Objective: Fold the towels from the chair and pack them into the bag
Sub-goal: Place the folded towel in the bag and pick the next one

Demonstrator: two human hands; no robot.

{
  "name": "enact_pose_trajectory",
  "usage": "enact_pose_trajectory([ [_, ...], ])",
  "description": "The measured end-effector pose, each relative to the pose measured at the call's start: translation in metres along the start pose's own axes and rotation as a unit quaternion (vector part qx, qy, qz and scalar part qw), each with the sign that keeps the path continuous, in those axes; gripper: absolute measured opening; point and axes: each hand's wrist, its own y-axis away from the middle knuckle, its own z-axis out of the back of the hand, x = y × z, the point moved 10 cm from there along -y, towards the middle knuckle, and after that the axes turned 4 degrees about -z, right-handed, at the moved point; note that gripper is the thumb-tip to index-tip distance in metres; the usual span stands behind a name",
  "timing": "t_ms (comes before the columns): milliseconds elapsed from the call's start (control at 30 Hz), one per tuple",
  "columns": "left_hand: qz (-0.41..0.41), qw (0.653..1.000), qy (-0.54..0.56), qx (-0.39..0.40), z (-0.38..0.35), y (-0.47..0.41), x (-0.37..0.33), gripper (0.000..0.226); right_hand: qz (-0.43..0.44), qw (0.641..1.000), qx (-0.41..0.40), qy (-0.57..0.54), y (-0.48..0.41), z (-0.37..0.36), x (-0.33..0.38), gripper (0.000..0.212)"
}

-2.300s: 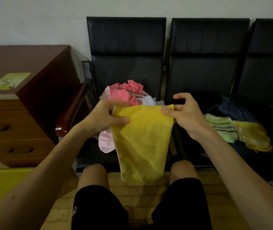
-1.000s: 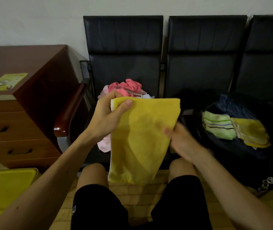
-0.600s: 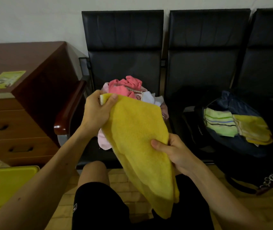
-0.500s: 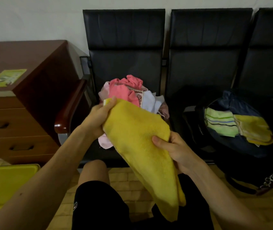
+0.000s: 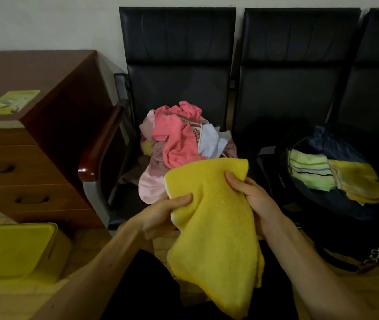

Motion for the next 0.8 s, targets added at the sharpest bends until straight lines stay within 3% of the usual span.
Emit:
enact_pose_trajectory([
  [67, -0.036, 0.998, -0.028, -0.046, 0.008, -0.001, -0.018, 0.041, -0.005, 1.0, -0.008, 0.011, -0.001, 0.008, 0.002, 0.028],
  [133, -0.072, 0.992, -0.052, -0.087, 0.015, -0.001, -0.037, 0.033, -0.02, 0.999, -0.039, -0.002, -0.005, 0.022, -0.001, 0.026],
  [267, -0.104, 0.979, -0.121, -0.125, 0.021, -0.001, -0.05, 0.042, -0.061, 0.997, -0.045, -0.03, -0.012, 0.035, -0.029, 0.044],
  [333, -0.121, 0.972, -0.151, -0.132, 0.022, -0.002, -0.05, 0.044, -0.048, 0.997, -0.032, 0.056, -0.012, 0.034, -0.037, 0.059],
  [400, -0.135, 0.965, -0.18, -0.131, 0.023, -0.002, -0.05, 0.041, -0.024, 0.982, -0.072, 0.171, -0.01, 0.041, -0.033, 0.073],
  [567, -0.149, 0.945, -0.234, -0.174, 0.037, -0.001, -0.054, 0.029, 0.039, 0.967, -0.148, 0.204, -0.006, 0.052, -0.011, 0.066],
  [700, -0.146, 0.934, -0.25, -0.208, 0.045, -0.006, -0.06, 0.038, 0.088, 0.959, -0.138, 0.23, -0.008, 0.046, 0.008, 0.065],
  [800, -0.12, 0.93, -0.245, -0.247, 0.056, -0.01, -0.065, 0.056, 0.098, 0.948, -0.14, 0.268, -0.014, 0.043, 0.022, 0.064],
])
